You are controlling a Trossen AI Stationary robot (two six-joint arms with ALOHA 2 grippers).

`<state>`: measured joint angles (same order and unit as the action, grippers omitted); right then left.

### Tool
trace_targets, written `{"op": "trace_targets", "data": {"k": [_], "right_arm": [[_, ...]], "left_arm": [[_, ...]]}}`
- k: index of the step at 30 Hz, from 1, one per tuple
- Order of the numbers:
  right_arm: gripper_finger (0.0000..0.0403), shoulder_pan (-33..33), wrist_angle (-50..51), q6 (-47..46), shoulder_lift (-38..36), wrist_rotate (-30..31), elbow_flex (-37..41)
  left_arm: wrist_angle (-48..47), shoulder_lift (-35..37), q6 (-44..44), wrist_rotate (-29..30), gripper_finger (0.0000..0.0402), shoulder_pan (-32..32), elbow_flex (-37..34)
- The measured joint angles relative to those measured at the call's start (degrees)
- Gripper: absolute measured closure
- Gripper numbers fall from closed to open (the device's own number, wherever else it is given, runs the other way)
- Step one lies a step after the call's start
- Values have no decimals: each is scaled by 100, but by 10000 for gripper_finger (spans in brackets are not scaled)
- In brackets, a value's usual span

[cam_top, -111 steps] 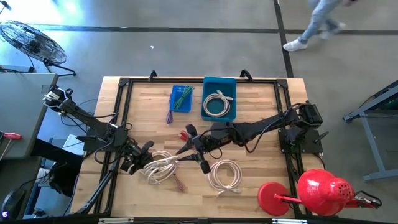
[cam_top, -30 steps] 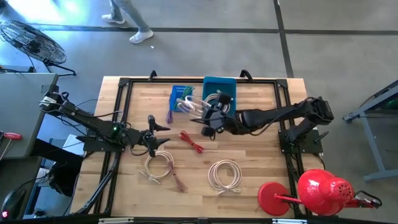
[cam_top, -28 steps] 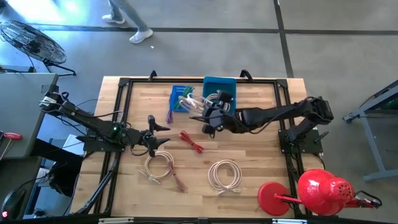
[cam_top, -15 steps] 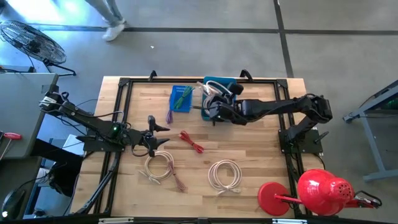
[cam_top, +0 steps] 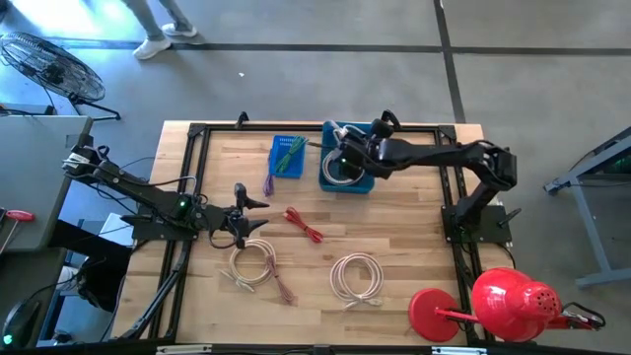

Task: Pick & Place USB Port
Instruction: Put the white HDMI cable into the dark blue bin

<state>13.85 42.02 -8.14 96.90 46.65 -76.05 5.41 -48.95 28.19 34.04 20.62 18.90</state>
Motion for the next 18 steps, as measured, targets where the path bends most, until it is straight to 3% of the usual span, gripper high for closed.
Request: {"op": "trace_targets", "data": {"k": [5, 14, 18], "right_arm": [[402, 194, 124, -87, 362, 71, 0], [401, 247, -329, -62, 920, -402, -9], [375, 155, -536, -21, 909, -570, -7]], "left_arm": [[-49, 0, 1, 2, 179, 0, -2], [-126, 0, 1, 2, 179, 0, -2], [-157, 0, 1, 4, 179, 0, -2]]}}
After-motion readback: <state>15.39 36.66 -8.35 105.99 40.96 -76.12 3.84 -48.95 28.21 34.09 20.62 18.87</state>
